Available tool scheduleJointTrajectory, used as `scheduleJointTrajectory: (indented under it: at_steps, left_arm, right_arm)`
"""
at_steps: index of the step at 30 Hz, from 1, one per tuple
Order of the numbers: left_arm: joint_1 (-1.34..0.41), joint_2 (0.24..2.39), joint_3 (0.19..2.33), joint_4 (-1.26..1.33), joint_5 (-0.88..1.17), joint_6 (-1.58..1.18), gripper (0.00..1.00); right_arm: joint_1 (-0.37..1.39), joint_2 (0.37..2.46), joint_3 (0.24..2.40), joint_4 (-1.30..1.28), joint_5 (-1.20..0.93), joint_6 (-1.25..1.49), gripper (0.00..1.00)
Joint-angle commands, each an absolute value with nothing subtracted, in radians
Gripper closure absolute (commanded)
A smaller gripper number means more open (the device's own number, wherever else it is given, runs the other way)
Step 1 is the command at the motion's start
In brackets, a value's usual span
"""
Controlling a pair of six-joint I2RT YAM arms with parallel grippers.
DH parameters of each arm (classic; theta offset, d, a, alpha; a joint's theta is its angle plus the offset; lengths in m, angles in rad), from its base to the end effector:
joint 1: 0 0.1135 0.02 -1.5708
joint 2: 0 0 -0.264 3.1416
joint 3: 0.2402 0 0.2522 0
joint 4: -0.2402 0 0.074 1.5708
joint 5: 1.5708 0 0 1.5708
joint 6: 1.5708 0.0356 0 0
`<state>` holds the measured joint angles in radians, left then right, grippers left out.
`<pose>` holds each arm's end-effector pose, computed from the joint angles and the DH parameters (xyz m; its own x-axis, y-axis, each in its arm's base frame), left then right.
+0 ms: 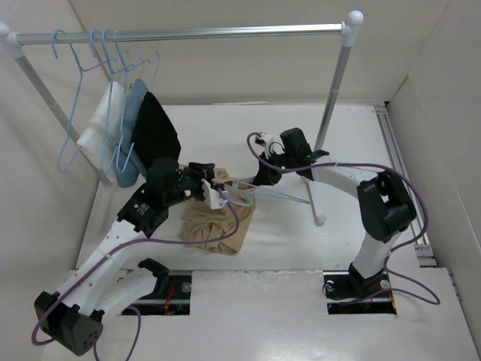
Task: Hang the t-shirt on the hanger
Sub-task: Place tshirt on hanger
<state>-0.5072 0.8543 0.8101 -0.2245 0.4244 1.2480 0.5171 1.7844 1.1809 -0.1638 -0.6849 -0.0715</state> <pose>0.1647 -0.1083 0.3334 0.6753 0.6134 -0.4095 0.4706 0.0692 0.8796 0.3234 0.2098 0.2114 -0.5463 -0.3743 -0.7493 -0.8198 0.4225 0.3866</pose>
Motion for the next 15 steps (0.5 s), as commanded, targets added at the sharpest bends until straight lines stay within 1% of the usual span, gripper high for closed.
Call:
scheduleJointTrajectory:
  at_steps: [1, 4, 5, 7, 8, 13, 15]
  left_arm:
    - [-0.505, 0.825, 0.848, -0.138, 0.465, 1.152, 1.00]
    - [-0.496, 0.837, 0.857, -0.124, 0.408, 1.114, 1.00]
    - [-0.483, 0.838, 0.870, -0.124, 0.408, 1.103, 1.00]
    - [-0.463, 0.847, 0.870, -0.124, 0.397, 1.103, 1.00]
    - [-0.442, 0.856, 0.870, -0.124, 0.397, 1.103, 1.00]
    - [-0.428, 0.887, 0.859, -0.083, 0.351, 1.063, 1.00]
    - [-0.428, 0.920, 0.859, -0.065, 0.306, 1.037, 1.00]
  right_arm:
    - [0.470, 1.730, 1.169, -0.127, -0.716, -0.040, 1.00]
    - [0.391, 1.634, 1.065, -0.127, -0.674, 0.037, 1.00]
    - [0.336, 1.594, 0.987, -0.127, -0.657, 0.055, 1.00]
    - [0.289, 1.458, 0.918, -0.143, -0.628, 0.081, 1.00]
    - [0.275, 1.371, 0.878, -0.168, -0.576, 0.081, 1.00]
    - [0.275, 1.209, 0.825, -0.371, -0.491, 0.035, 1.00]
    - [0.255, 1.154, 0.801, -0.402, -0.465, 0.044, 1.00]
